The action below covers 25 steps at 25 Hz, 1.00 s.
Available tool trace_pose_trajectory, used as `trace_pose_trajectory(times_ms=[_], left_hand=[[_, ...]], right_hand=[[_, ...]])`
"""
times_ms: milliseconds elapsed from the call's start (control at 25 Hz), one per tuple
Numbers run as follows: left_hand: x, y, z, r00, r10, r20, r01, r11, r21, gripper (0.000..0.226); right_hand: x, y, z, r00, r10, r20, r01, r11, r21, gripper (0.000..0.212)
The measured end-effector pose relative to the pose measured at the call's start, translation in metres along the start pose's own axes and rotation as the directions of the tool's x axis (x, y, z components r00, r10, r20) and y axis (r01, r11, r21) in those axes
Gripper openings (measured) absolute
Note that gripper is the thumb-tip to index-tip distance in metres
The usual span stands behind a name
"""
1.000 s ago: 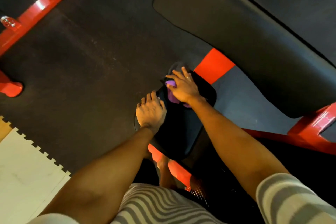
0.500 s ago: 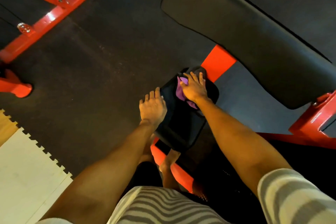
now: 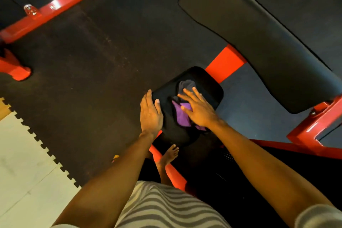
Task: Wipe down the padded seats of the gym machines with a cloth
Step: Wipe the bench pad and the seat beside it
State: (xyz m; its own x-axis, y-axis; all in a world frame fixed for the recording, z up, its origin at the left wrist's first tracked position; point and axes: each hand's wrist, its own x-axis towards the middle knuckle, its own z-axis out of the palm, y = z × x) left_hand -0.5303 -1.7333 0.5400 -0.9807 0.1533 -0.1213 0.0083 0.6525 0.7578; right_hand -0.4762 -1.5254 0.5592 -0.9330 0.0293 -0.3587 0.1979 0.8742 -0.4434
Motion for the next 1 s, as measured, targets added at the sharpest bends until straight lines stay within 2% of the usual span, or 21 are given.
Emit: trace_pose_trajectory(times_ms=[80, 160, 320, 440, 480, 560, 640, 720, 800, 920, 1000], left_hand=[[0.000, 0.001, 0.003, 0.999, -0.035, -0.006, 0.034, 0.997, -0.065, 0.061], [0.001, -0.001, 0.008, 0.996, -0.078, -0.037, 0.071, 0.986, -0.151, 0.054], [0.008, 0.003, 0.015, 0.945, -0.301, -0.128, 0.236, 0.898, -0.372, 0.049], [0.006, 0.005, 0.020, 0.928, -0.312, -0.206, 0.208, 0.888, -0.410, 0.048], [0.006, 0.005, 0.021, 0.926, -0.311, -0.216, 0.205, 0.892, -0.403, 0.047], [0.007, 0.004, 0.021, 0.921, -0.312, -0.232, 0.203, 0.895, -0.397, 0.046], [0.005, 0.003, 0.024, 0.912, -0.303, -0.276, 0.183, 0.904, -0.387, 0.050], [0.005, 0.003, 0.026, 0.910, -0.302, -0.284, 0.183, 0.907, -0.379, 0.055], [0.005, 0.000, 0.026, 0.915, -0.295, -0.277, 0.180, 0.909, -0.375, 0.060], [0.005, 0.003, 0.020, 0.933, -0.280, -0.225, 0.177, 0.904, -0.390, 0.069], [0.003, 0.005, 0.017, 0.935, -0.306, -0.179, 0.217, 0.894, -0.392, 0.065]], right_hand=[[0.030, -0.011, -0.009, 0.986, 0.165, -0.010, -0.165, 0.986, 0.025, 0.055], [0.057, -0.038, -0.015, 0.982, 0.189, 0.020, -0.189, 0.982, -0.007, 0.056], [0.039, -0.082, -0.006, 0.995, -0.069, 0.078, 0.075, 0.994, -0.085, 0.064], [-0.005, -0.055, 0.002, 0.969, -0.239, 0.064, 0.242, 0.968, -0.060, 0.064], [-0.010, -0.039, 0.002, 0.965, -0.258, 0.041, 0.260, 0.963, -0.069, 0.062], [0.001, -0.017, -0.003, 0.985, -0.173, -0.004, 0.172, 0.982, -0.077, 0.061], [0.028, -0.020, -0.009, 0.999, -0.041, -0.033, 0.039, 0.998, -0.057, 0.059], [0.059, -0.042, -0.012, 1.000, -0.004, -0.028, 0.002, 0.997, -0.084, 0.057], [0.080, -0.072, -0.014, 0.997, -0.072, 0.001, 0.071, 0.988, -0.139, 0.051], [0.090, -0.097, -0.019, 0.962, -0.262, 0.078, 0.273, 0.940, -0.206, 0.048], [0.099, -0.091, -0.023, 0.943, -0.312, 0.112, 0.330, 0.916, -0.227, 0.050]])
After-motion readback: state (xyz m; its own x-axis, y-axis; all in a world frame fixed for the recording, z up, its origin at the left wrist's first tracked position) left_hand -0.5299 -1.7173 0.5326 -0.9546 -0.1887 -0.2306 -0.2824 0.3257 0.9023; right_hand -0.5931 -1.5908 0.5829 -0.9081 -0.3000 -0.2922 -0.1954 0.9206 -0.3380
